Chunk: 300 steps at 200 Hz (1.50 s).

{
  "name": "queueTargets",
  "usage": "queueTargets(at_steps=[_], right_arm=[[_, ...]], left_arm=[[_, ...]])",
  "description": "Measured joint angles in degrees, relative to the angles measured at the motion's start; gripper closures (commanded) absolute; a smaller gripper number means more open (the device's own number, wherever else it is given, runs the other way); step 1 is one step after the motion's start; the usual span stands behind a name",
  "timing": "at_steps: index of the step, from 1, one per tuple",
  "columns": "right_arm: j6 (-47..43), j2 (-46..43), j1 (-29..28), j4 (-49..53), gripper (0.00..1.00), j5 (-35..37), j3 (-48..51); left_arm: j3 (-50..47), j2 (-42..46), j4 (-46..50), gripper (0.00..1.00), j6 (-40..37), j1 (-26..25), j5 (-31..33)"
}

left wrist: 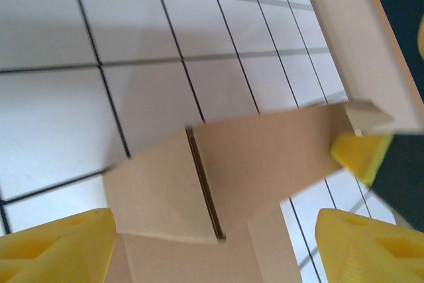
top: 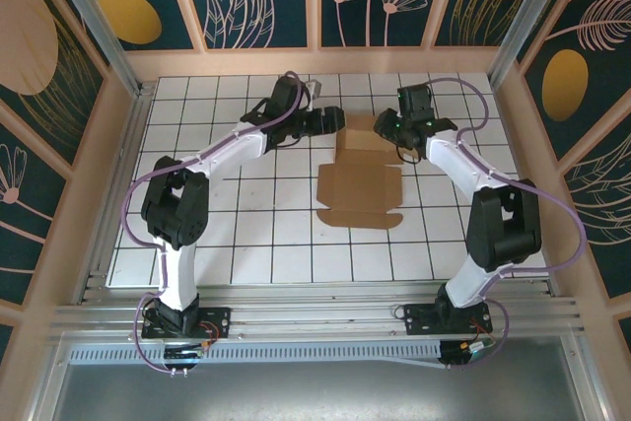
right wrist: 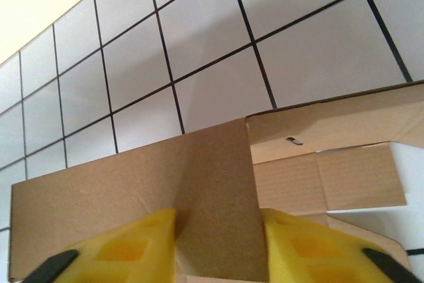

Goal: Fold the paper box

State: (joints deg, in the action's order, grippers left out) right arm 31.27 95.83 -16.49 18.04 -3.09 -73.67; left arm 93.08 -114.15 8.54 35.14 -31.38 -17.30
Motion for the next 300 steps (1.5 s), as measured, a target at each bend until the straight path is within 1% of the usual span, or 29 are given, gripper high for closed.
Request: queueTargets(at_steps=[12,26,35,47,59,98,126,142,160,179,193,213,227,242,271,300], right_arm=[[-1.73,0.9,0.0,0.98,0.66,0.0,-1.53],[-3.65,1.86,0.0,1.9,0.64,-0.02,-3.13],[-4.42,2.19,0.0,2.19,0.62,0.0,-3.54],[-5.11,2.49,0.0,2.71,0.57,0.0,-3.98],[-5.99,2.64,0.0,3.37,0.53,0.0,-4.28],[-7.32,2.67,-0.04,6.62,0.43,0.04,-6.19],[-7.41,2.58,0.0,7.91,0.4,0.22,-7.5],[-7.34,2.21,0.31,8.5,0.38,0.24,-7.63],[-7.19,1.36,1.11,9.49,0.37,0.24,-7.63],[-6.47,-1.18,2.73,9.33,0.35,0.17,-6.78],[-5.29,-4.96,4.76,8.09,0.35,-0.52,-3.76],[-3.19,-10.99,10.08,4.7,0.38,-3.87,4.28],[-2.29,-11.91,13.64,3.28,0.38,-6.12,8.63],[-2.19,-9.68,15.39,1.79,0.38,-9.31,12.04],[-1.97,-2.19,14.91,-1.9,0.39,-15.96,15.08],[-1.73,3.8,14.75,-7.08,0.39,-18.03,15.23]], left_arm=[[1.53,0.0,0.79,0.21,1.09,0.2,2.51],[2.45,-0.07,0.79,0.25,2.14,0.61,3.5],[2.97,-0.42,0.72,0.29,3.02,0.74,3.19],[3.82,-1.33,0.63,0.35,3.87,1.05,2.25],[4.7,-2.78,0.59,0.39,4.72,1.22,0.83],[5.07,-6.54,0.22,0.41,7.3,1.22,-4.15],[5.07,-6.88,-0.44,0.44,8.33,1.22,-6.12],[5.07,-6.88,-0.96,0.48,8.81,1.22,-6.34],[5.07,-6.99,-1.07,0.5,9.09,1.22,-6.69],[5.07,-7.3,-1.05,0.51,9.14,1.22,-6.93],[5.07,-7.54,-1.03,0.52,9.14,1.2,-7.02],[5.07,-7.74,-1.03,0.53,9.14,1.22,-7.65],[5.07,-7.87,-1.03,0.54,9.11,1.2,-7.82],[5.07,-8.07,-1.05,0.54,9.11,1.2,-8.0],[5.18,-8.07,-1.03,0.55,9.11,1.2,-8.02],[5.53,-8.13,-0.7,0.55,9.07,1.2,-8.0]])
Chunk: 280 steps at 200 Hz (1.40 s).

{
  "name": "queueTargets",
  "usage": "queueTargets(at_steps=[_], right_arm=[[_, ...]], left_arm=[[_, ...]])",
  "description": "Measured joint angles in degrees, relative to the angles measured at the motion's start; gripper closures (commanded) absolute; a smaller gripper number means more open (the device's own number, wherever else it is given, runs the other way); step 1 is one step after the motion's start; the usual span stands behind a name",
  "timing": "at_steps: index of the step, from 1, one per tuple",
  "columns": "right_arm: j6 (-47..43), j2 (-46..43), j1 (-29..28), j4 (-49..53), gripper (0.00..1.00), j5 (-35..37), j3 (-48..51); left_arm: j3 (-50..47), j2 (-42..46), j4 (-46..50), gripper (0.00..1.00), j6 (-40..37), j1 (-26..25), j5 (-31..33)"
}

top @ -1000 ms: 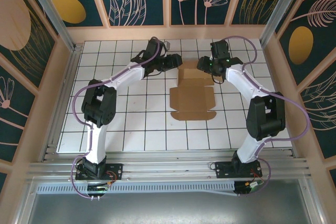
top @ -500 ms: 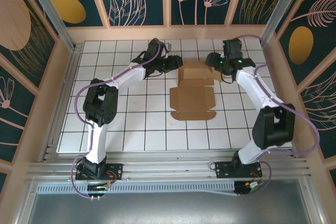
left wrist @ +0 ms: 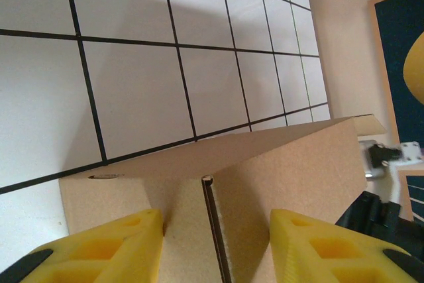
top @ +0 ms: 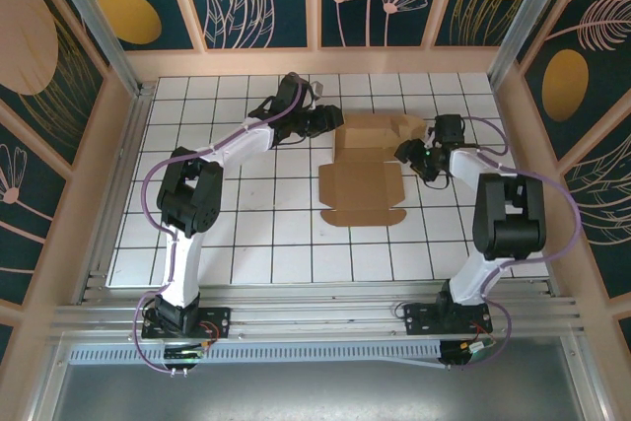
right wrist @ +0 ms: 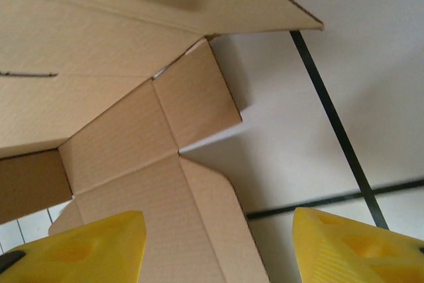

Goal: Fold the paper box

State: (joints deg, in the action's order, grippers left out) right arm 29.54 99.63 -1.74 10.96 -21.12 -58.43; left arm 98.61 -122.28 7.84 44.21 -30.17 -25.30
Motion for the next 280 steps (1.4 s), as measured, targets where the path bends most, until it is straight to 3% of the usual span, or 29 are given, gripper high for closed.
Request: queueTargets(at_steps=[51,87,173,203,235,280], right_arm=[[-0.24,4.24,-0.44,-12.44,0.37,-0.07,0.17],[-0.87,6.99,-1.36,-17.86,0.26,1.66,0.42],[-1.09,10.56,-2.56,-29.05,0.31,3.32,2.34],[-0.61,11.39,-2.73,-31.98,0.34,3.98,2.34],[-0.52,12.44,-3.32,-35.01,0.48,4.81,2.34],[-2.21,12.61,-4.11,-37.7,0.57,5.25,2.51]], left_arm=[[2.4,-1.01,1.99,0.53,-0.55,0.0,0.44],[5.07,-1.79,3.82,0.53,-0.9,0.0,1.53],[6.95,-3.3,5.51,0.53,-1.99,-0.04,1.92],[7.06,-3.3,5.88,0.54,-2.36,-0.04,1.95],[7.06,-3.3,6.05,0.54,-2.6,-0.04,1.97],[7.17,-3.3,6.16,0.54,-2.8,0.28,2.54]])
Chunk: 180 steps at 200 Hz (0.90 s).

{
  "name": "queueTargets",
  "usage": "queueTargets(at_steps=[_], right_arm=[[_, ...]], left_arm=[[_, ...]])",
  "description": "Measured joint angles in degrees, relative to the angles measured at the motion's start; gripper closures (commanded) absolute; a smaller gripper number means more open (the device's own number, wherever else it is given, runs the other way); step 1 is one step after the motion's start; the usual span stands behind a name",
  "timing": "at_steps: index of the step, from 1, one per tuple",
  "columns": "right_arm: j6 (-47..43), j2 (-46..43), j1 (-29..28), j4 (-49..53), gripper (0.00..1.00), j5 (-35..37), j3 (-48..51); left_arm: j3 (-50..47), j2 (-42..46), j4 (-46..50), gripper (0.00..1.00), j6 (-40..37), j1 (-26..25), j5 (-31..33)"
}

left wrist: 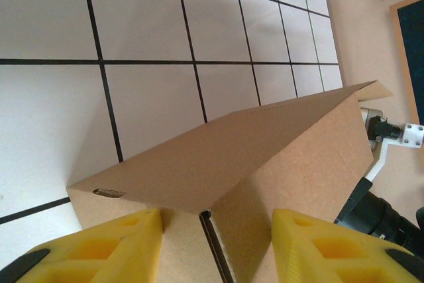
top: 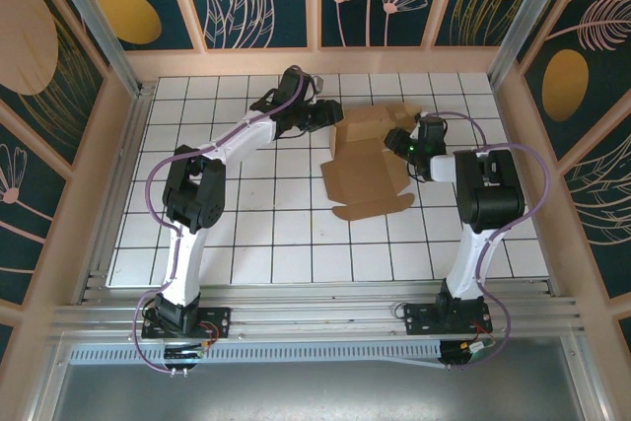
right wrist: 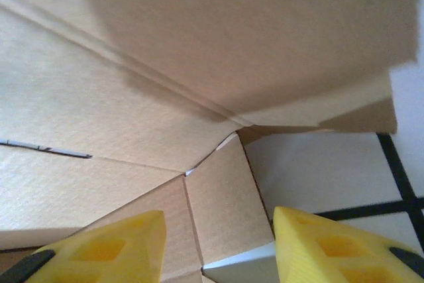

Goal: Fold the paper box

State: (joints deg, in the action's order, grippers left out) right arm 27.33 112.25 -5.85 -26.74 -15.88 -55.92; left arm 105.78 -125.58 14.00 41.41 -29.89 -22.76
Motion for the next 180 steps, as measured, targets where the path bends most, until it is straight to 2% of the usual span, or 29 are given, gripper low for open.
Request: queueTargets(at_steps=[21,44,84,180], right_arm=[[-1.07,-0.02,-0.96,-2.82,0.63,-0.28,1.49],[-2.93,-0.33,-1.9,-4.76,0.65,-0.2,3.34],[-7.37,-1.2,-3.48,-5.95,0.67,0.87,3.5],[-22.62,-3.04,-11.89,-7.32,0.64,7.06,3.69]], left_arm=[[0.07,-0.07,-0.02,0.54,-0.02,0.0,0.11],[0.24,-0.09,-0.02,0.54,-0.22,0.0,0.31],[0.42,-0.2,0.02,0.54,-0.24,0.02,0.66],[0.48,-0.35,-0.04,0.54,-0.22,0.22,0.7]])
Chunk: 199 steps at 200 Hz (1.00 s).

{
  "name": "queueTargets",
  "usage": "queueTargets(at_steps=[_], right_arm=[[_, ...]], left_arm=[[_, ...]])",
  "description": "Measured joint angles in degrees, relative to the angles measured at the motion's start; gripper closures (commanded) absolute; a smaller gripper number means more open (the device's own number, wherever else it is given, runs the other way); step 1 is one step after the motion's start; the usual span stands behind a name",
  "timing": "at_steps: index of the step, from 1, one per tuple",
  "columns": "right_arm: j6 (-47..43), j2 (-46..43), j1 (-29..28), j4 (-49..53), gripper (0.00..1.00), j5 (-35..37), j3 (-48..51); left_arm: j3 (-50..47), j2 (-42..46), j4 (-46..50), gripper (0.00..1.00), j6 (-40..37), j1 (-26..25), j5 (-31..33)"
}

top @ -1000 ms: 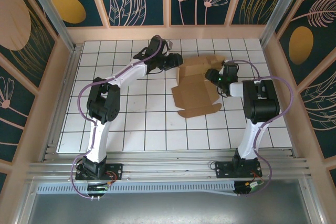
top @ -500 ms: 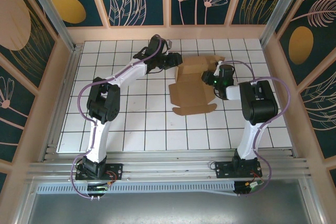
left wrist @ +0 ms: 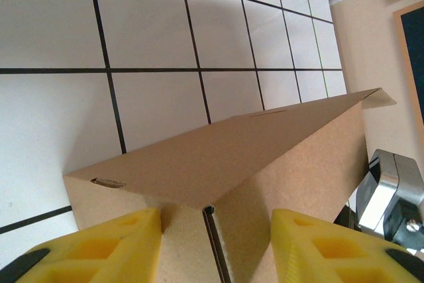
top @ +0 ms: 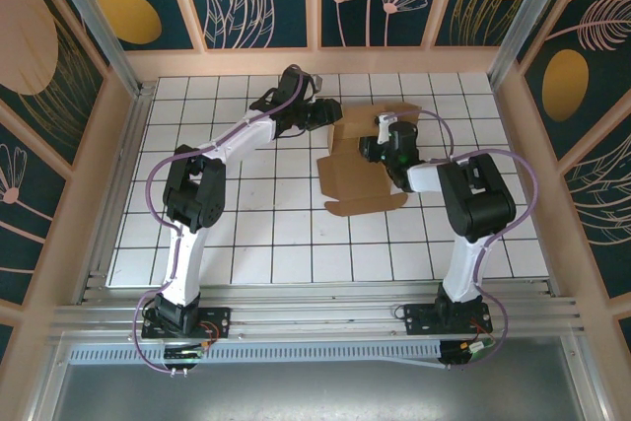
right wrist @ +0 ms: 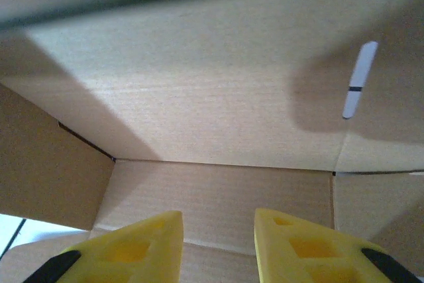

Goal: Fold the paper box

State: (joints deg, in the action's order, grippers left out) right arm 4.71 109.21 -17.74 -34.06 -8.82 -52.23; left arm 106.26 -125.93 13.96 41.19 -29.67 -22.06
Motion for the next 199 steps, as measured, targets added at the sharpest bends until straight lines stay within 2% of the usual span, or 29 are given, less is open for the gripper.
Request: queueTargets(at_steps=[43,91,141,171,199], right_arm=[[-3.17,0.26,-1.86,1.16,0.62,-0.02,-0.26],[-2.43,-1.92,-1.79,1.77,0.46,-0.22,1.11],[4.94,-15.08,4.98,2.19,0.3,-5.81,12.41],[7.04,-24.83,9.11,4.09,0.23,-11.26,17.92],[9.77,-31.71,12.41,8.28,0.21,-16.55,16.55]], left_arm=[[0.15,-0.13,0.0,0.53,0.0,0.0,-0.02],[0.15,-0.15,0.0,0.53,0.0,-0.02,-0.22],[-0.35,0.22,0.46,0.34,-0.46,-0.13,0.31],[-1.09,1.97,1.31,0.3,-0.44,-0.33,1.2],[-4.52,6.99,1.07,0.28,0.44,-0.39,2.89]])
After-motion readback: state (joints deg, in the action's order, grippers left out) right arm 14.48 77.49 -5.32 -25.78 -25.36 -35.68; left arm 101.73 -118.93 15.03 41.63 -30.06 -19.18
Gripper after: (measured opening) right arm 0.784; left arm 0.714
